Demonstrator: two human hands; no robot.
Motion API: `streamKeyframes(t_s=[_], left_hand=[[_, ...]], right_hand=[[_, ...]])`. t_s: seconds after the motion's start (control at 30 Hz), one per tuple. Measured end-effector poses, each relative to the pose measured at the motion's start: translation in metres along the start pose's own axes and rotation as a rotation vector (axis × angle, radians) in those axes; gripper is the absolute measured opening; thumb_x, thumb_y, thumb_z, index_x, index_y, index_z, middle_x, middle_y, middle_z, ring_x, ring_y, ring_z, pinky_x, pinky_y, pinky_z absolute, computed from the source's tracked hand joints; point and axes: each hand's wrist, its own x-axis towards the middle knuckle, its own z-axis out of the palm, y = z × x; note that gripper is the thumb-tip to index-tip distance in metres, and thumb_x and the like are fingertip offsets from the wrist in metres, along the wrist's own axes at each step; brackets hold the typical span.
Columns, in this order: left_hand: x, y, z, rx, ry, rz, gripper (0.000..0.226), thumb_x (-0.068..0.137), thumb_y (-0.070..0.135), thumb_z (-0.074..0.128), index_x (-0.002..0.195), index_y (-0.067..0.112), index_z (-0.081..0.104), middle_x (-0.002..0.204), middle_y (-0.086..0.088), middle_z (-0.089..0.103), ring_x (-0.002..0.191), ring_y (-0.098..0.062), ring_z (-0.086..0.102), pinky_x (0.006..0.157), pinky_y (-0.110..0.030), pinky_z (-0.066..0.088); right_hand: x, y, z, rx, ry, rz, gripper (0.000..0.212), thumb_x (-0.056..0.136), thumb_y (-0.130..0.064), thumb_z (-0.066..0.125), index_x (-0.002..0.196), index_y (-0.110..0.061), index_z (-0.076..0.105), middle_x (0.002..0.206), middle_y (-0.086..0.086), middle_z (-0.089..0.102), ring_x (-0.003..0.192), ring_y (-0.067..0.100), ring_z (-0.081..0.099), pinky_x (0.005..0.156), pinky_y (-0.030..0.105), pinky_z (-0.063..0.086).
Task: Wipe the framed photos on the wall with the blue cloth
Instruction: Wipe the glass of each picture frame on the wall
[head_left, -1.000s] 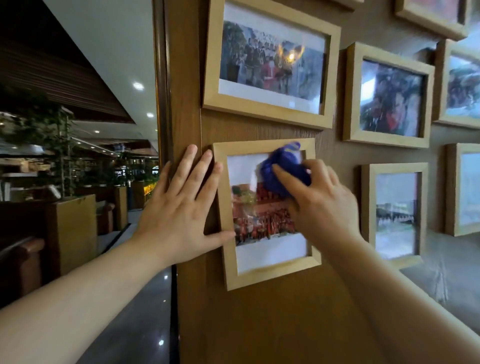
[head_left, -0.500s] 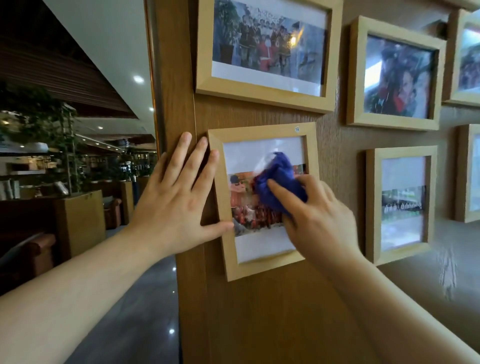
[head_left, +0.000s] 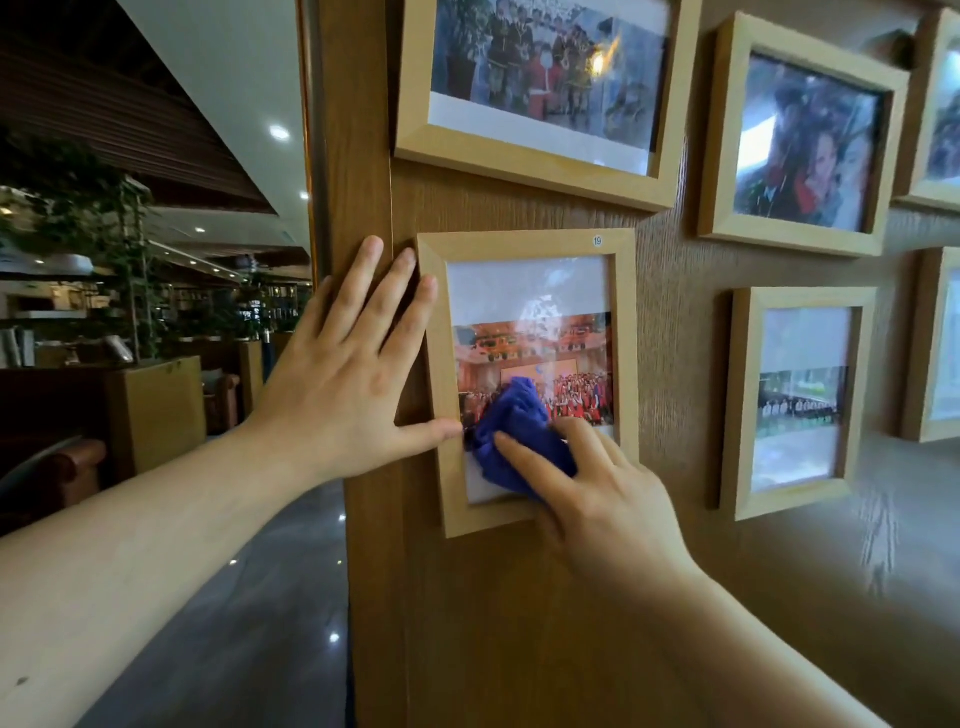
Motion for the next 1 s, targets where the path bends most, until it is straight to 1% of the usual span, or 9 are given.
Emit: streamKeyframes(t_s=[0.13, 0.23, 0.3, 0.43, 0.53, 0.67, 0.8, 0.9, 1.0], left_hand=[[-0.001, 0.001, 0.001, -0.005, 0.0, 0.0, 0.115, 0.069, 0.083, 0.036, 0.151, 0.008, 0.005, 0.161, -0.02, 0.009, 0.149, -0.034, -0.005, 0.114, -0.061, 0.022], [-0.001, 0.001, 0.001, -0.01, 0.01, 0.0, 0.115, 0.069, 0.083, 0.037, 0.151, 0.008, 0.006, 0.161, -0.02, 0.009, 0.148, -0.034, -0.005, 0.114, -0.059, 0.018], [0.0, 0.002, 0.0, -0.008, 0.017, 0.003, 0.115, 0.069, 0.082, 0.037, 0.151, 0.008, 0.007, 0.161, -0.02, 0.01, 0.148, -0.034, -0.004, 0.114, -0.059, 0.017], [0.0, 0.001, 0.0, 0.003, 0.019, 0.01, 0.115, 0.069, 0.082, 0.037, 0.151, 0.007, 0.008, 0.16, -0.021, 0.01, 0.148, -0.035, -0.003, 0.115, -0.061, 0.019], [0.0, 0.001, 0.0, 0.015, 0.019, 0.013, 0.114, 0.07, 0.082, 0.037, 0.151, 0.006, 0.009, 0.16, -0.022, 0.012, 0.148, -0.035, -0.003, 0.114, -0.062, 0.02], [0.001, 0.001, -0.001, 0.03, 0.008, 0.011, 0.114, 0.07, 0.082, 0.037, 0.15, 0.006, 0.009, 0.16, -0.022, 0.011, 0.148, -0.035, -0.003, 0.114, -0.063, 0.019], [0.0, 0.002, -0.003, 0.039, -0.005, -0.002, 0.114, 0.07, 0.083, 0.034, 0.151, 0.007, 0.009, 0.16, -0.021, 0.01, 0.149, -0.034, -0.004, 0.114, -0.063, 0.018], [0.002, 0.004, -0.007, 0.051, -0.011, -0.008, 0.114, 0.07, 0.083, 0.034, 0.151, 0.006, 0.011, 0.161, -0.021, 0.009, 0.149, -0.033, -0.003, 0.115, -0.063, 0.016], [0.003, 0.003, -0.01, 0.062, -0.019, -0.011, 0.112, 0.073, 0.083, 0.033, 0.151, 0.005, 0.014, 0.161, -0.02, 0.008, 0.149, -0.032, -0.002, 0.116, -0.062, 0.014]], right_hand=[[-0.016, 0.035, -0.003, -0.05, -0.022, 0.072, 0.058, 0.071, -0.015, 0.073, 0.126, -0.019, 0.059, 0.105, 0.019, 0.057, 0.084, 0.036, 0.058, 0.048, 0.036, 0.047], [-0.018, 0.043, -0.007, -0.085, -0.012, 0.062, 0.051, 0.076, -0.014, 0.07, 0.125, -0.016, 0.059, 0.103, 0.019, 0.057, 0.082, 0.035, 0.056, 0.048, 0.036, 0.047], [-0.015, 0.035, -0.009, -0.07, -0.024, -0.017, 0.047, 0.081, -0.016, 0.059, 0.128, -0.016, 0.056, 0.105, 0.02, 0.056, 0.083, 0.035, 0.056, 0.05, 0.036, 0.047], [-0.007, 0.005, -0.005, -0.069, -0.159, -0.291, 0.05, 0.085, -0.018, 0.038, 0.135, -0.021, 0.042, 0.109, 0.016, 0.051, 0.083, 0.031, 0.051, 0.052, 0.039, 0.048], [-0.001, 0.005, -0.007, -0.077, -0.175, -0.324, 0.047, 0.087, -0.015, 0.043, 0.133, -0.022, 0.046, 0.11, 0.016, 0.052, 0.083, 0.03, 0.05, 0.05, 0.037, 0.046], [-0.008, 0.039, -0.014, -0.138, -0.198, -0.307, 0.048, 0.083, -0.015, 0.056, 0.13, -0.023, 0.051, 0.108, 0.016, 0.053, 0.086, 0.032, 0.052, 0.05, 0.036, 0.046], [-0.015, 0.07, -0.025, -0.232, -0.194, -0.271, 0.047, 0.08, -0.009, 0.056, 0.126, -0.021, 0.055, 0.105, 0.016, 0.055, 0.081, 0.031, 0.052, 0.05, 0.034, 0.044], [-0.008, 0.085, -0.038, -0.254, -0.133, -0.236, 0.047, 0.08, -0.008, 0.058, 0.126, -0.017, 0.054, 0.103, 0.015, 0.055, 0.079, 0.029, 0.051, 0.05, 0.036, 0.046], [0.013, 0.096, -0.055, -0.254, -0.012, -0.16, 0.051, 0.079, -0.008, 0.058, 0.129, -0.016, 0.052, 0.104, 0.017, 0.056, 0.081, 0.031, 0.053, 0.05, 0.037, 0.046]])
